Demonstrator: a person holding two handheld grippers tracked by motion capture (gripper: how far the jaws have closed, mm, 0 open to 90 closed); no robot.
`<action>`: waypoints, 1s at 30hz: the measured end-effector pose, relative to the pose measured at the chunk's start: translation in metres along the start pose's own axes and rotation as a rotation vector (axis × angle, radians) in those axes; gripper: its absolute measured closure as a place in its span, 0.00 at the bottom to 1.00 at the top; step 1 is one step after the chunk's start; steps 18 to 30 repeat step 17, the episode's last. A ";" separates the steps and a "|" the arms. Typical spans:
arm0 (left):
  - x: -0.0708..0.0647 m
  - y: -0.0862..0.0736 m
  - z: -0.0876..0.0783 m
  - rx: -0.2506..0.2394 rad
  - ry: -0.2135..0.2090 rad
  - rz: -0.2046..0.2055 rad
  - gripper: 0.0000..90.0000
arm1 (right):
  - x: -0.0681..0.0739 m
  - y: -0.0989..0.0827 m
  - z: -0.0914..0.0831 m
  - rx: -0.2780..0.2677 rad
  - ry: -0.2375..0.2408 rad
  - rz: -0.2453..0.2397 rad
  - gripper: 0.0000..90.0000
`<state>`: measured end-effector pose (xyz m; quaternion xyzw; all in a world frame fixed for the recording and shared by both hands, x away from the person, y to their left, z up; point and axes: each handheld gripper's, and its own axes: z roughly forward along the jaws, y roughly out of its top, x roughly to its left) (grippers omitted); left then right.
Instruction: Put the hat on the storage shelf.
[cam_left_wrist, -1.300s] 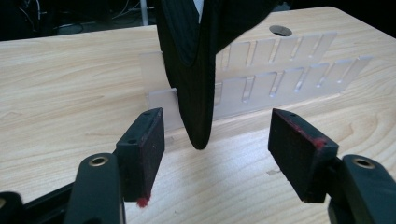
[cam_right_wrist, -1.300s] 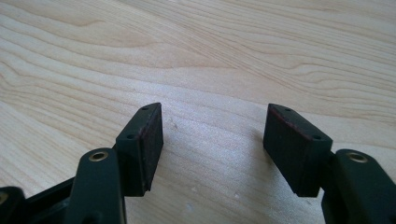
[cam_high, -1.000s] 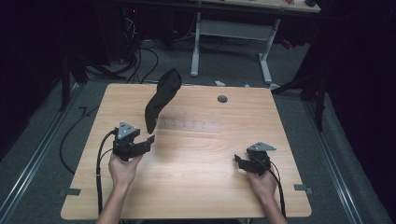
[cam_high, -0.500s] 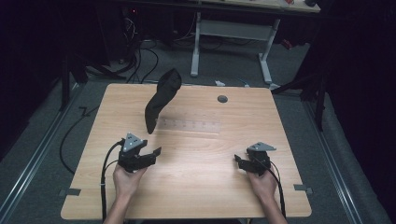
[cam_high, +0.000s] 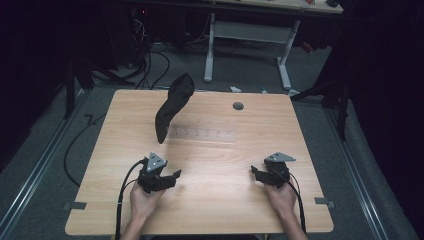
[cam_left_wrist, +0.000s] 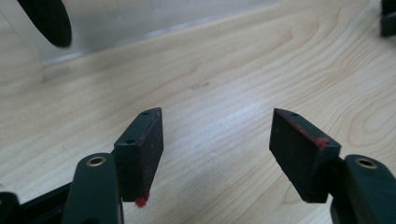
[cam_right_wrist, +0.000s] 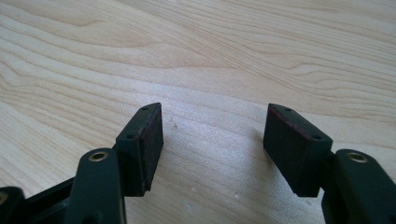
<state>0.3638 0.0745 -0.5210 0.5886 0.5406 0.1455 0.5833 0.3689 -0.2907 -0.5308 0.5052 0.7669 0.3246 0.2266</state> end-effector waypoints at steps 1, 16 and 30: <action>0.001 -0.003 0.002 0.011 0.010 0.002 0.39 | 0.000 0.000 0.000 0.000 0.000 0.000 0.42; 0.011 -0.019 0.015 0.024 0.091 0.045 0.35 | 0.000 0.000 0.000 0.000 0.000 0.000 0.42; 0.011 -0.019 0.015 0.024 0.091 0.044 0.35 | 0.000 0.000 0.000 0.000 0.000 0.000 0.42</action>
